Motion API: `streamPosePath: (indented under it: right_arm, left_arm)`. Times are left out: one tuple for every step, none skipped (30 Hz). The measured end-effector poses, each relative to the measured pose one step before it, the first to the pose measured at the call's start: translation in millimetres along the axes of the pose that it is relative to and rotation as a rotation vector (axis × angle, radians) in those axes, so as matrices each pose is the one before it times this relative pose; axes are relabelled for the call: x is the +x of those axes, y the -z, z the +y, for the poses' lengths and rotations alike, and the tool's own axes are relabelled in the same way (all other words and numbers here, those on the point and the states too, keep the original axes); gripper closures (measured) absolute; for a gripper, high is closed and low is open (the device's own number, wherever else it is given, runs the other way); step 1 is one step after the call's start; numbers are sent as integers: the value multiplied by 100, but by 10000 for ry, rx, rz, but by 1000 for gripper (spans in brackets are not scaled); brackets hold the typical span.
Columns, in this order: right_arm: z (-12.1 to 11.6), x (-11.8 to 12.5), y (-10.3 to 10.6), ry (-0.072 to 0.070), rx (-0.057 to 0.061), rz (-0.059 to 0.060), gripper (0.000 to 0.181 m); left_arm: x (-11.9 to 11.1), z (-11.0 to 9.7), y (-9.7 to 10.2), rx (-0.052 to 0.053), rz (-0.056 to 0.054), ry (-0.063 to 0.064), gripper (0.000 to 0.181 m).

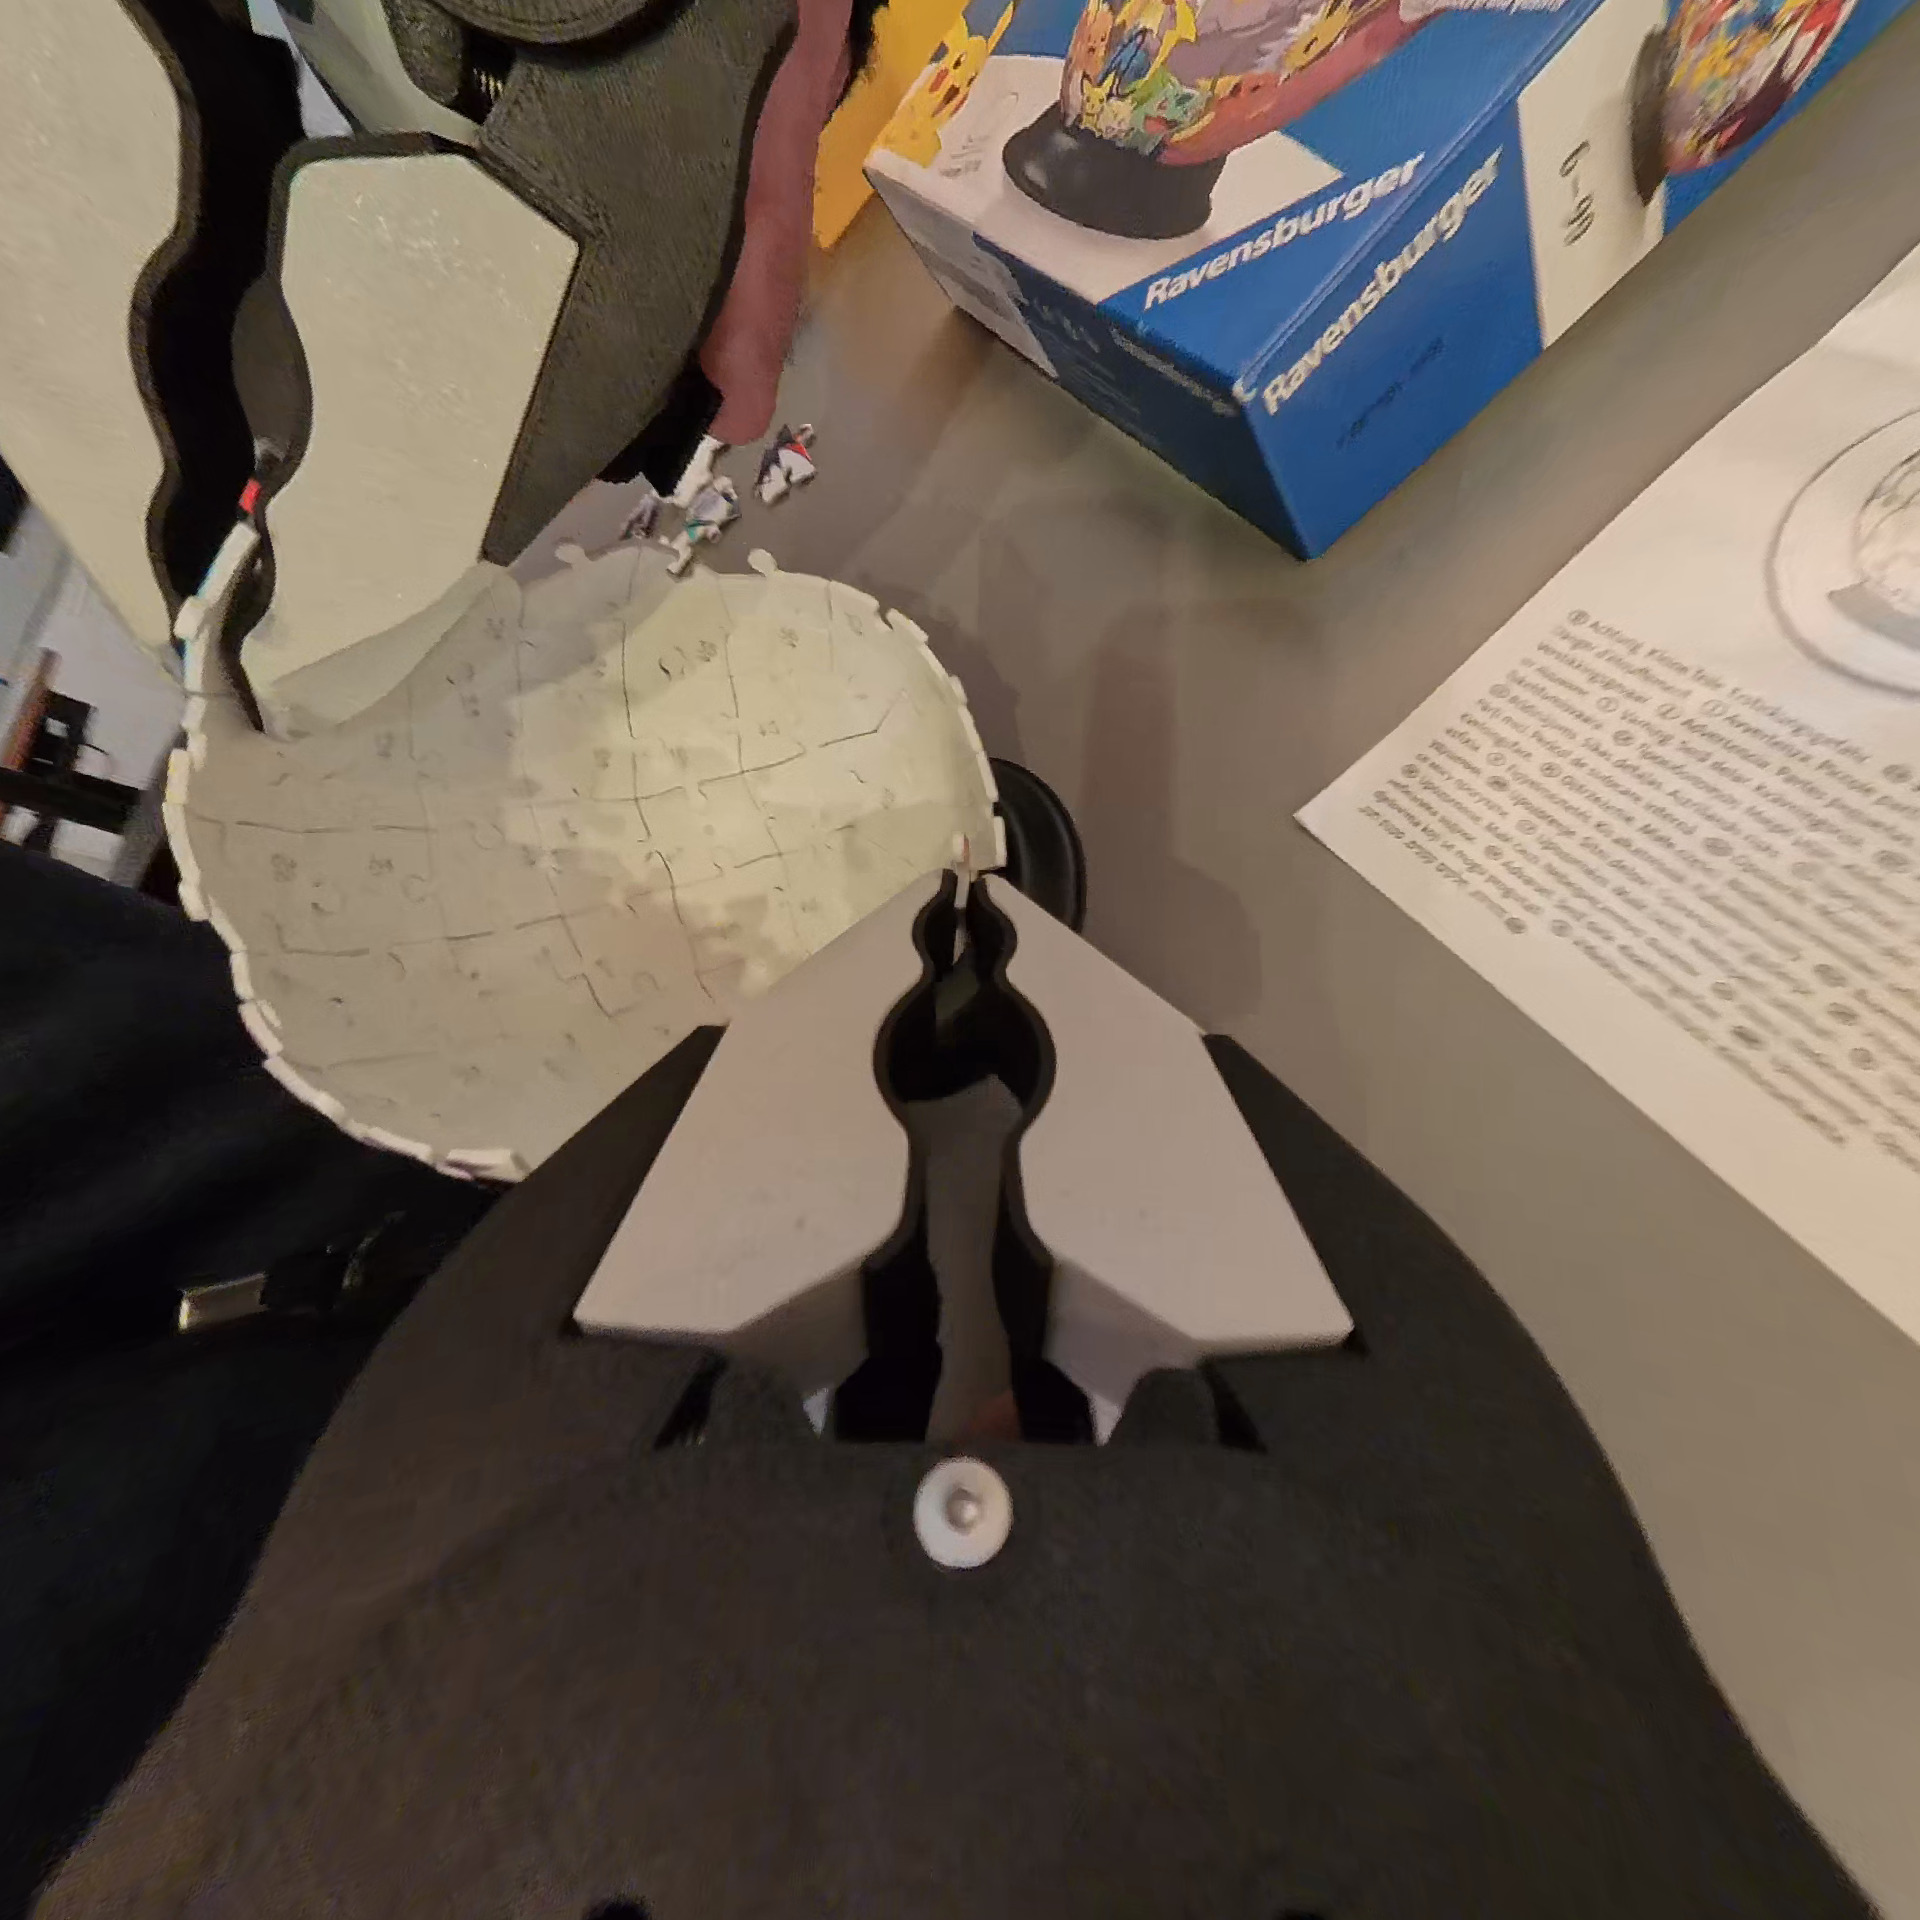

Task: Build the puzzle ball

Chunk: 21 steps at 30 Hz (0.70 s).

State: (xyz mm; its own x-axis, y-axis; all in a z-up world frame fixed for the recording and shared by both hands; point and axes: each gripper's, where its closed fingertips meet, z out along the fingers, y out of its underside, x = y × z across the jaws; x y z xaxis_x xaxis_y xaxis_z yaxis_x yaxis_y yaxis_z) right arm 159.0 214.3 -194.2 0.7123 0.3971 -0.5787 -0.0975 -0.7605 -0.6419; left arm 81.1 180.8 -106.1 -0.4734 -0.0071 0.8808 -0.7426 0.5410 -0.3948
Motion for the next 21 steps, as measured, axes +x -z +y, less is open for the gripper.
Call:
streamPosePath:
  right_arm:
    - [-204, 272, 492, 162, 12, 177, 181]
    - [-293, 437, 621, -10, 129, 182, 181]
    - [-224, 666, 656, -109, 184, 245, 181]
    - [36, 841, 582, -146, 148, 304, 181]
    - [193, 824, 522, -229, 181, 274, 181]
    - [287, 765, 421, -339, 209, 230, 181]
    - [384, 765, 328, -323, 198, 272, 181]
    - [464, 629, 249, -231, 136, 268, 181]
    - [433, 378, 204, -125, 119, 216, 181]
    - [516, 375, 168, -33, 15, 323, 179]
    - [577, 338, 154, 70, -60, 392, 170]
    - [649, -30, 114, 50, -143, 179, 163]
    - [616, -441, 143, 25, -157, -82, 164]
    - [568, -298, 171, 61, -165, 12, 164]
    - [436, -219, 241, 161, -158, 73, 162]
    - [372, -375, 281, 228, -218, -22, 155]
    - [252, -110, 276, 273, -203, 106, 154]
    - [81, 171, 236, 350, -136, 274, 153]
    - [130, -150, 152, 445, -180, 83, 154]
    - [-103, -53, 118, 401, -75, 132, 154]
    - [-398, 313, 112, 405, 55, 318, 153]
  left_arm:
    - [11, 36, -18, -26, -9, -2, 179]
    - [-6, 15, -20, -1, -7, 3, 179]
    - [7, 4, -11, 5, -10, 3, 179]
    - [6, 42, -7, -13, -26, -15, 179]
    - [9, 16, 13, 1, -27, -8, 179]
    - [-11, -7, 28, 23, -14, -1, 179]
    - [-10, 28, 9, 5, -8, -1, 179]
    - [-7, 38, -5, -5, -2, -14, 179]
    - [-9, 1, -28, 10, 13, -6, 179]
    - [-16, -33, -30, 18, 8, -7, 179]
    - [0, -23, -44, 0, -2, -17, 179]
    - [-5, -12, -38, -16, -8, -25, 179]
    - [-4, -9, -36, -11, -5, -17, 179]
    - [11, -15, -43, -4, -6, -13, 179]
    - [5, 3, -46, -10, -8, -11, 179]
    - [13, 18, -42, -11, -8, -8, 179]
    - [16, 10, -56, 1, 3, 1, 179]
    - [18, 25, -47, -3, 7, 8, 179]
    - [15, 29, -49, -11, -4, -5, 179]
    - [19, 8, -51, -1, -13, -9, 179]
    - [12, 6, -29, 1, -11, 4, 179]
